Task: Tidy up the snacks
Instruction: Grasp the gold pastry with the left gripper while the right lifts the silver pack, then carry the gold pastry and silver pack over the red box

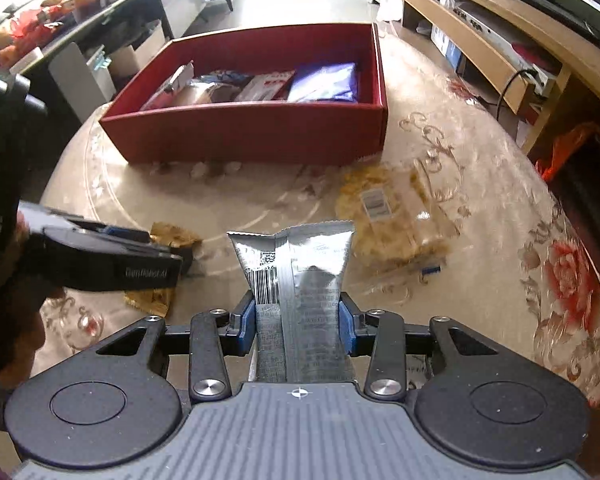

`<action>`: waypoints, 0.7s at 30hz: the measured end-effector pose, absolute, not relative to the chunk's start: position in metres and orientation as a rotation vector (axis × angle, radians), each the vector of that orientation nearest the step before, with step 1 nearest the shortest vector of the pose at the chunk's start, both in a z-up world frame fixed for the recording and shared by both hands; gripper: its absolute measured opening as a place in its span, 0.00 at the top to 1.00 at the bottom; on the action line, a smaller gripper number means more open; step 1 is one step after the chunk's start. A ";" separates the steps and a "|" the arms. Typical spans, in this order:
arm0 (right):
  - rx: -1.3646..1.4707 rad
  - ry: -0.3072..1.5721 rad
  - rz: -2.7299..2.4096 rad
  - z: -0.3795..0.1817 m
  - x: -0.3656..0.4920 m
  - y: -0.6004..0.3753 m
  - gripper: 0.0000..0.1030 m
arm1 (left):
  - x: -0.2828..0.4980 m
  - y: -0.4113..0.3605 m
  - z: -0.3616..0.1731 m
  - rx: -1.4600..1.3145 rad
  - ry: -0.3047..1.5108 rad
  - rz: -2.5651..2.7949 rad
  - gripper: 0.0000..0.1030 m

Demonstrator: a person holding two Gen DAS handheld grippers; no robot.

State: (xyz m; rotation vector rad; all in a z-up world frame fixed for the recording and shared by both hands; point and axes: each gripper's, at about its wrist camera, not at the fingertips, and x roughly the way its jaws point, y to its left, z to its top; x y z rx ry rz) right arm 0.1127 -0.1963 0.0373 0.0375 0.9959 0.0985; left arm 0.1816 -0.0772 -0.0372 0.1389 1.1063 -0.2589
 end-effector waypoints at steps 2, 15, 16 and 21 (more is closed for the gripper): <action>0.028 0.996 0.103 0.037 0.116 -0.194 0.53 | 0.180 -0.074 -0.036 0.128 1.110 -0.252 0.65; -0.103 1.101 0.165 0.004 0.129 -0.149 0.52 | 0.157 -0.054 -0.039 0.144 1.121 -0.203 0.53; -0.107 1.106 0.162 0.002 0.131 -0.148 0.51 | 0.157 -0.056 -0.039 0.160 1.117 -0.199 0.47; -0.094 1.108 0.172 -0.001 0.133 -0.149 0.41 | 0.162 -0.050 -0.043 0.142 1.125 -0.177 0.27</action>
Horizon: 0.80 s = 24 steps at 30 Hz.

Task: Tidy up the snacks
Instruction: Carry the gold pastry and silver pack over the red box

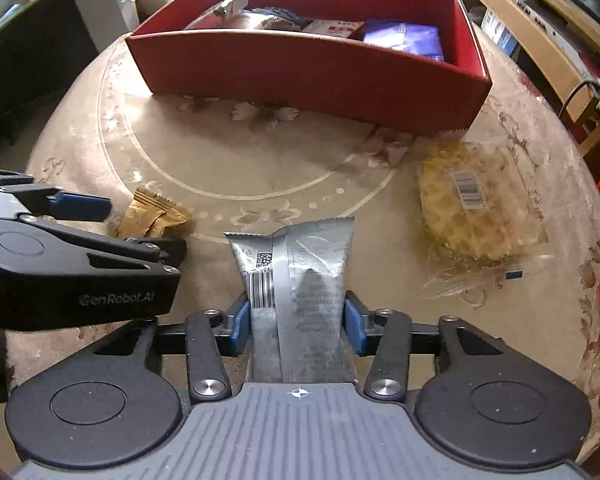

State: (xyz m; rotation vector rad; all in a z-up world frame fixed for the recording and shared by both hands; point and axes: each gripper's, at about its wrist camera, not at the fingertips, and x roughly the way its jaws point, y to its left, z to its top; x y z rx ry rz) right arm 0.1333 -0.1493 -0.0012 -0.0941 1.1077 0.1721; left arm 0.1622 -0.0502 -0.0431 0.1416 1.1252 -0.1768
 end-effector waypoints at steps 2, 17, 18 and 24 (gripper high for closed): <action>-0.092 1.108 0.185 -0.002 0.133 -0.148 0.37 | 0.162 -0.046 -0.044 0.117 1.127 -0.181 0.26; -0.129 1.062 0.160 0.009 0.125 -0.149 0.54 | 0.155 -0.047 -0.033 0.090 1.115 -0.199 0.65; -0.122 1.057 0.156 0.011 0.125 -0.151 0.54 | 0.155 -0.047 -0.031 0.088 1.111 -0.199 0.65; -0.086 1.014 0.145 0.023 0.128 -0.157 0.54 | 0.155 -0.049 -0.013 0.077 1.051 -0.204 0.65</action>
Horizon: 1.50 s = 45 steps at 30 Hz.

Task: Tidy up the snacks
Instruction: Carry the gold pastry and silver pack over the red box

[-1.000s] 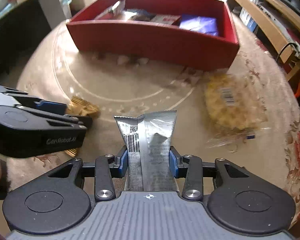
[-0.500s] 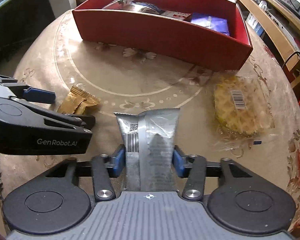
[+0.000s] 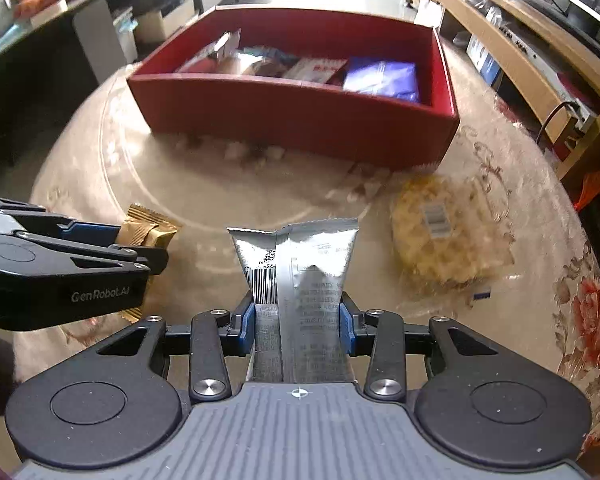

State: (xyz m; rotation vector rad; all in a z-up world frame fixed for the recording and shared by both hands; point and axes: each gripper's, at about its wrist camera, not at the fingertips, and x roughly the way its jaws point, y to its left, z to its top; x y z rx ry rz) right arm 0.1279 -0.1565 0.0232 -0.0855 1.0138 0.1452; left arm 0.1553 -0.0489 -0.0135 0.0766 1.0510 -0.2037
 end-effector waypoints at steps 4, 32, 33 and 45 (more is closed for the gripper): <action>-0.077 0.990 0.141 0.028 0.131 -0.157 0.54 | 0.158 -0.051 -0.005 0.070 1.021 -0.211 0.65; -0.009 0.842 0.091 0.070 0.171 -0.170 0.54 | 0.205 -0.064 0.035 0.016 0.899 -0.197 0.66; -0.006 0.838 0.089 0.071 0.172 -0.170 0.54 | 0.207 -0.065 0.037 0.015 0.894 -0.195 0.66; 0.011 0.803 0.070 0.082 0.192 -0.176 0.54 | 0.226 -0.071 0.049 0.014 0.858 -0.173 0.66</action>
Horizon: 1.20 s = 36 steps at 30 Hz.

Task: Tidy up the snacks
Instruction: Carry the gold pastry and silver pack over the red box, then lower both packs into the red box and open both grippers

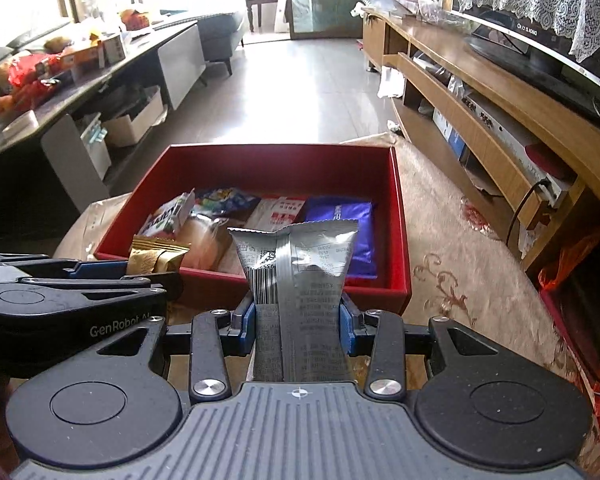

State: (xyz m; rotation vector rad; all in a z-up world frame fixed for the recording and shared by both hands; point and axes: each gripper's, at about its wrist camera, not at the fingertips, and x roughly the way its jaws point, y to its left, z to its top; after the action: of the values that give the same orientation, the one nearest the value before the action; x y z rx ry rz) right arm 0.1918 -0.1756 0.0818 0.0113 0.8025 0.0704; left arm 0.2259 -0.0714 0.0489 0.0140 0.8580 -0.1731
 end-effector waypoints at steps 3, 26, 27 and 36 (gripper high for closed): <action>0.010 0.796 0.066 0.084 0.197 -0.176 0.54 | 0.232 -0.073 0.052 0.012 0.848 -0.165 0.66; 0.021 0.764 0.052 0.096 0.256 -0.180 0.54 | 0.295 -0.079 0.061 -0.010 0.813 -0.101 0.66; 0.021 0.767 0.052 0.095 0.259 -0.179 0.54 | 0.297 -0.079 0.060 -0.011 0.816 -0.099 0.66; 0.019 0.783 0.049 0.088 0.278 -0.176 0.54 | 0.317 -0.078 0.052 -0.020 0.839 -0.075 0.66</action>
State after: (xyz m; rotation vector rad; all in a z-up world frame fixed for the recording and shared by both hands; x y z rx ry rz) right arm 0.2777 -0.1756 0.0884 0.0188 0.7834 0.0489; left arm 0.3166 -0.0782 0.0517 -0.0195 0.8390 -0.0751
